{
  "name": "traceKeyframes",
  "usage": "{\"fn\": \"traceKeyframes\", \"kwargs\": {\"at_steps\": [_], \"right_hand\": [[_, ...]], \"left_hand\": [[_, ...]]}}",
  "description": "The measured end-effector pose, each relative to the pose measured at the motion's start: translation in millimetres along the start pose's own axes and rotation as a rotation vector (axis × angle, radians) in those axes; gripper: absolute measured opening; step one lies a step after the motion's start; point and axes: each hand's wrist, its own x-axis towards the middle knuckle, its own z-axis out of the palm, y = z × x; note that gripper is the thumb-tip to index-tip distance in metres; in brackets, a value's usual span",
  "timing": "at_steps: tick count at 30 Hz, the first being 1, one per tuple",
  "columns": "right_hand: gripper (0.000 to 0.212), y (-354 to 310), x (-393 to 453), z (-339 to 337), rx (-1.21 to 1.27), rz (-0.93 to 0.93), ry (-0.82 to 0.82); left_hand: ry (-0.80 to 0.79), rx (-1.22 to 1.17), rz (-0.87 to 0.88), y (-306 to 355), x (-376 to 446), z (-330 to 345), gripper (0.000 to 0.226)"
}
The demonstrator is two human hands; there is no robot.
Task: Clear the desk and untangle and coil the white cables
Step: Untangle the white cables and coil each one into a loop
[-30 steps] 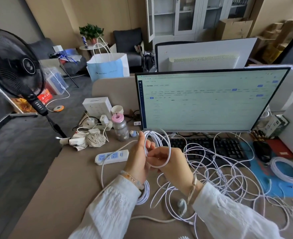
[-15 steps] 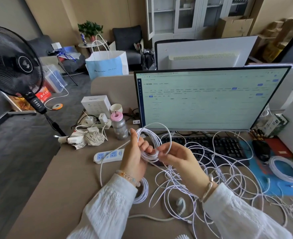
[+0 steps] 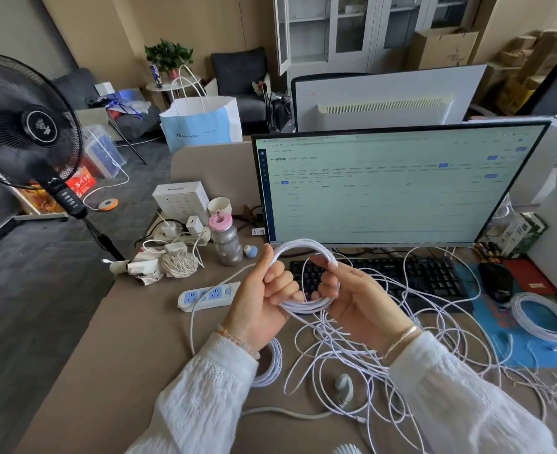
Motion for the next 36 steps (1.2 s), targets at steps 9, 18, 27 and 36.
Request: {"fn": "traceKeyframes", "kwargs": {"at_steps": [9, 18, 27, 36], "right_hand": [[0.055, -3.7, 3.9, 0.6, -0.095, 0.077, 0.084], [0.039, -5.1, 10.1, 0.8, 0.062, 0.090, 0.082], [0.061, 22.6, 5.8, -26.7, -0.615, 0.141, -0.022], [0.023, 27.6, 3.6, -110.0, -1.346, 0.176, 0.028]], "left_hand": [[-0.083, 0.056, -0.110, -4.5, -2.1, 2.6, 0.049], [-0.097, -0.002, -0.129, -3.4, 0.7, 1.6, 0.056], [-0.059, -0.060, 0.071, 30.6, 11.1, 8.9, 0.055], [-0.015, -0.141, 0.188, 61.9, 7.5, 1.1, 0.052]]}}
